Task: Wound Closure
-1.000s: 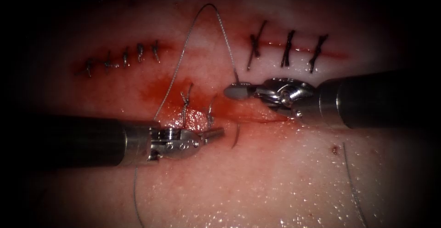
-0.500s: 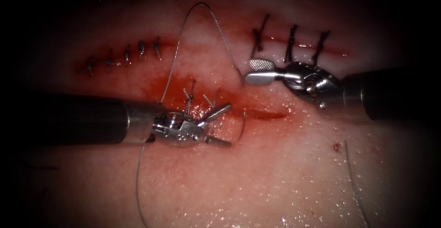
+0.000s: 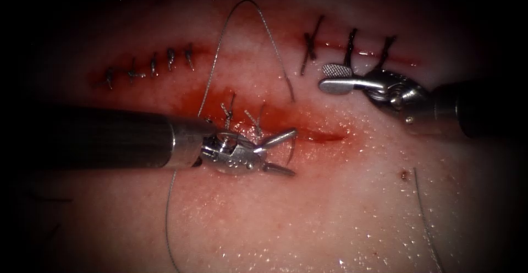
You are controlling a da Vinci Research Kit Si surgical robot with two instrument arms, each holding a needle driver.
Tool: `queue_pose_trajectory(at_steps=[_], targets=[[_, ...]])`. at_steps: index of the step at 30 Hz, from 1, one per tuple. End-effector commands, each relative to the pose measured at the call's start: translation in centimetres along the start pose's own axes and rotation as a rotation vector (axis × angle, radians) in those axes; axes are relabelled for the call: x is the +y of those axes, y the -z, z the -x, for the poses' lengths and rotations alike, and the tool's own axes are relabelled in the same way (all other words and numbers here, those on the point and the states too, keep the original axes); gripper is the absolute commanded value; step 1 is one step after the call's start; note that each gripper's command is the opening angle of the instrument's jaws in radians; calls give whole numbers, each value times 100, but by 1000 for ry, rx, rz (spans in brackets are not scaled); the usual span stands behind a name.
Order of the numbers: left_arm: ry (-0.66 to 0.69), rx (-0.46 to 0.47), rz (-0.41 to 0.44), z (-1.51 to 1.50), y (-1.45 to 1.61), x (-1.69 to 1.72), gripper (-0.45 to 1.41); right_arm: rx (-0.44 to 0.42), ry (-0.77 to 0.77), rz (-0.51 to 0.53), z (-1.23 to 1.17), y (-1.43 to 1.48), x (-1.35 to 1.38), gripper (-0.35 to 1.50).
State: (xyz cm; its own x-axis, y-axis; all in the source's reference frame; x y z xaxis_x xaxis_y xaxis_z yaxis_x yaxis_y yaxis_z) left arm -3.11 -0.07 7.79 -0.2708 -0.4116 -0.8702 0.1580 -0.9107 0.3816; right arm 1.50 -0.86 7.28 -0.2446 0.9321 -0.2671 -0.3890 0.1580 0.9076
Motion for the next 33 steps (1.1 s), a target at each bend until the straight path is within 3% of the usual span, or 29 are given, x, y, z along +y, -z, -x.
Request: queue_pose_trajectory(at_steps=[1, 2, 3, 4, 5, 6, 10, 11, 12, 13, 14, 15, 24, 27, 28, 33], targets=[[3, -1, -3, 2, -8, 6, 76, -2, 1, -2, 11, -7, 2, 104], [2, 0, -6, 4, -9, 4, 59, -2, 2, -2, 12, -8, 3, 101], [-5, 3, -12, 8, -10, 0, -42, -2, 3, -3, 13, -7, 3, 99], [-5, 3, -12, 8, -10, 0, -42, -2, 3, -3, 13, -7, 3, 99], [106, 11, -14, 14, -10, -4, -45, -1, 62, 0, 13, -5, 3, 86], [106, 11, -14, 14, -10, -4, -45, -1, 62, 0, 13, -5, 3, 86], [363, 29, 4, 17, -5, -6, -45, 9, 191, 17, 10, 2, 4, 78], [363, 29, 4, 17, -5, -6, -45, 9, 191, 17, 10, 2, 4, 78], [410, 35, 19, 16, -4, -5, -45, 11, 237, 22, 9, 3, 5, 79], [529, 75, 64, 12, -2, -4, -45, 24, 346, 49, 6, 3, 7, 93], [529, 75, 64, 12, -2, -4, -45, 24, 346, 49, 6, 3, 7, 93], [647, 122, 113, 4, 3, -5, -45, 26, 414, 59, 3, 2, 10, 104], [889, 209, 228, -20, 24, -23, -45, -52, 514, -56, 9, -2, 11, 108], [976, 231, 265, -31, 37, -32, -45, -90, 522, -67, 16, -6, 12, 104], [1053, 242, 291, -40, 48, -38, -45, -109, 530, -92, 25, -7, 12, 86], [1179, 249, 328, -55, 62, -41, -45, -154, 543, -173, 35, -8, 10, 67]])
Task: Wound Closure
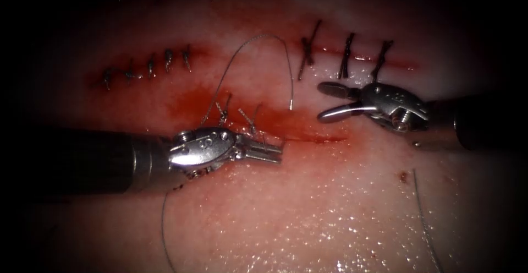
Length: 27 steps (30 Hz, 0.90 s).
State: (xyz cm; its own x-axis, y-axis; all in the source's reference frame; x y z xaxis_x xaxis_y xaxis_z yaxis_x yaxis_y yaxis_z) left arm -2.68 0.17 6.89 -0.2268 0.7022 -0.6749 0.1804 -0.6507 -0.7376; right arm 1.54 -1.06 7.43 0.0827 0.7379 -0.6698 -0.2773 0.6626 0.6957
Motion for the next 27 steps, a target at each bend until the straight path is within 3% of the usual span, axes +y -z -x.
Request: queue_pose_trajectory(at_steps=[1, 4, 7, 9, 15, 18, 19, 22, 24, 25, 27], targets=[[34, 1, 6, 5, -6, 4, -45, -6, 4, -20, 10, -9, -6, 64], [112, 5, 20, 1, -4, 19, -45, -16, -3, -45, 13, -12, -10, 57], [225, 6, 48, -4, -7, 39, -45, -33, -37, -71, 17, -14, -15, 32], [283, 0, 87, -6, -11, 54, -45, -38, -64, -86, 19, -15, -18, 30], [292, -7, 136, -13, -11, 76, -45, -52, -72, -118, 19, -14, -22, 20], [174, 2, 145, -20, -8, 88, -45, -62, -68, -138, 21, -14, -25, 15], [-41, 23, 84, -36, -4, 98, -45, -65, -64, -146, 21, -14, -28, 10], [-200, 30, -28, -59, 2, 104, -45, -80, -62, -144, 21, -13, -29, 10], [-350, 26, -68, -85, 8, 110, -45, -82, -61, -143, 22, -13, -29, 12], [-350, 26, -68, -85, 8, 110, -45, -82, -61, -143, 22, -13, -29, 12], [-494, 36, -136, -118, 16, 117, -45, -83, -61, -146, 22, -11, -30, 10]])
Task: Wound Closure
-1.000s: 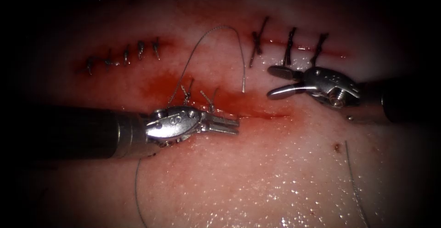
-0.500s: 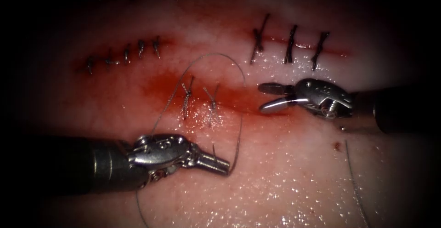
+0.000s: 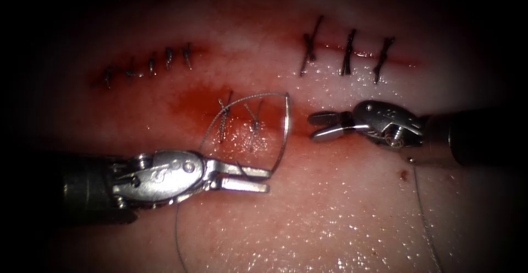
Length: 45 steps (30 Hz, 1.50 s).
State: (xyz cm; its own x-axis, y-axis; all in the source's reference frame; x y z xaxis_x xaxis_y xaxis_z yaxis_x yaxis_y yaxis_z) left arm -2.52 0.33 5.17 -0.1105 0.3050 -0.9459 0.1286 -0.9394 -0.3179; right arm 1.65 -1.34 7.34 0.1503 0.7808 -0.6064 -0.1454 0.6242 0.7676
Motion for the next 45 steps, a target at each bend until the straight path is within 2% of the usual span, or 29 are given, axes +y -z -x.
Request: queue_pose_trajectory(at_steps=[1, 4, 5, 6, 8, 10, 11, 12, 13, 15, 17, 18, 19, 23, 24, 26, 27, 30, 31, 32, 34, 37, 45], targets=[[-27, -5, -13, -3, -4, 0, -45, -1, -1, -3, 8, -7, -1, 4], [-92, -12, -44, -24, 1, -7, -45, -4, -1, -3, 9, -7, -3, -5], [-132, -8, -65, -36, 4, -11, -45, -18, -2, 0, 9, -7, -5, 12], [-159, -2, -96, -49, 8, -15, -45, -37, -7, 8, 7, -7, -5, 42], [-182, 10, -124, -61, 11, -18, -45, -40, 7, 8, 3, -6, -4, 59], [-187, 17, -148, -70, 14, -20, -45, -41, 15, 7, -1, -5, -5, 67], [-191, 23, -167, -75, 15, -20, -45, -40, 17, 9, -4, -4, -5, 82], [-189, 26, -185, -81, 16, -18, -45, -41, 15, 24, -11, -3, -7, 111], [-187, 24, -199, -82, 15, -17, -45, -44, 13, 35, -18, -2, -8, 119], [-192, -1, -260, -78, 11, -11, -45, -45, 17, 33, -37, 7, -17, 119], [-208, -37, -306, -61, 6, -3, -45, -21, -4, 19, -53, 15, -28, 116], [-208, -37, -306, -61, 6, -3, -45, -21, -4, 19, -53, 15, -28, 116], [-215, -53, -318, -51, 3, -1, -45, -17, -12, 14, -58, 18, -35, 116], [-278, -172, -417, 18, -14, 5, -45, -17, -49, 9, -76, 18, -64, 114], [-278, -172, -417, 18, -14, 5, -45, -17, -49, 9, -76, 18, -64, 114], [-315, -216, -451, 46, -21, 4, -45, -13, -247, 14, -81, 15, -71, 103], [-348, -250, -475, 61, -25, 4, -45, -3, -372, 29, -86, 13, -75, 91], [-396, -304, -511, 78, -31, 4, -45, 13, -424, 60, -90, 10, -77, 91], [-432, -343, -536, 93, -37, 4, -45, 41, -537, 102, -95, 6, -80, 98], [-454, -372, -556, 103, -43, 4, -45, 59, -571, 130, -98, 1, -82, 84], [-499, -397, -564, 116, -53, 7, -45, 76, -610, 152, -99, -11, -85, 88], [-538, -413, -564, 122, -61, 10, -45, 90, -628, 162, -99, -23, -85, 103], [-575, -417, -549, 115, -67, 17, -45, 143, -620, 205, -93, -47, -80, 111]])
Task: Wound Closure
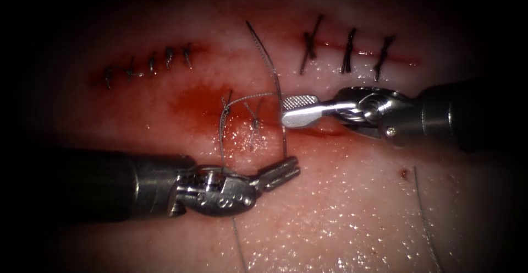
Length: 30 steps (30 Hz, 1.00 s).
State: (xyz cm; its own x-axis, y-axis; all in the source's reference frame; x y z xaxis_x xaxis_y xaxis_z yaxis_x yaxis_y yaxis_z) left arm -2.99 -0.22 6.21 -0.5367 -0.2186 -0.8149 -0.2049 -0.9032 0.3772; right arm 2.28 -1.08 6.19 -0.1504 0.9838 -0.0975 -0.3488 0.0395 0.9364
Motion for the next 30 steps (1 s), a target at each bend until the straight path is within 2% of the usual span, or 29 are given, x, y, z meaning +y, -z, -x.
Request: queue_pose_trajectory(at_steps=[1, 7, 9, 11, 12, 13, 14, 18, 19, 21, 22, 25, 27, 28, 29, 30], targets=[[-9, 0, 3, -2, -3, 9, -45, 2, 1, 2, 7, -11, 4, 111], [-32, 8, 7, -7, -3, 11, -45, 8, -4, 13, 10, -15, 3, 108], [-43, 13, 9, -7, -3, 11, -45, 11, -3, 15, 11, -18, 4, 98], [-43, 14, 9, -7, -3, 11, -45, 9, 3, 18, 11, -17, 5, 76], [-49, 13, 9, -7, -3, 10, -45, -1, 16, 33, 11, -16, 5, 4], [-49, 13, 9, -7, -3, 10, -45, -1, 16, 33, 11, -16, 5, 4], [-55, 19, 11, -7, -3, 11, -45, 1, 51, 62, 11, -15, 6, -35], [-62, 30, 15, -8, -3, 11, -45, 23, 55, 103, 10, -12, 8, -35], [-62, 34, 23, -9, -3, 11, -22, 26, 54, 111, 9, -11, 8, -35], [-55, 44, 36, -10, -2, 10, 72, 29, 51, 119, 7, -7, 10, -35], [-10, 47, 39, -11, -1, 7, 91, 30, 49, 117, 5, -4, 12, -35], [93, 56, 48, -11, 4, -2, 114, 66, 62, 94, -2, 3, 18, -35], [145, 64, 56, -9, 9, -9, 116, 91, 105, 77, -8, 8, 21, -35], [171, 68, 60, -8, 12, -12, 111, 98, 140, 71, -10, 11, 23, -35], [197, 74, 65, -5, 14, -16, 86, 108, 180, 61, -13, 14, 26, -35], [217, 80, 70, -3, 16, -20, 35, 104, 198, 51, -15, 16, 27, -35]])
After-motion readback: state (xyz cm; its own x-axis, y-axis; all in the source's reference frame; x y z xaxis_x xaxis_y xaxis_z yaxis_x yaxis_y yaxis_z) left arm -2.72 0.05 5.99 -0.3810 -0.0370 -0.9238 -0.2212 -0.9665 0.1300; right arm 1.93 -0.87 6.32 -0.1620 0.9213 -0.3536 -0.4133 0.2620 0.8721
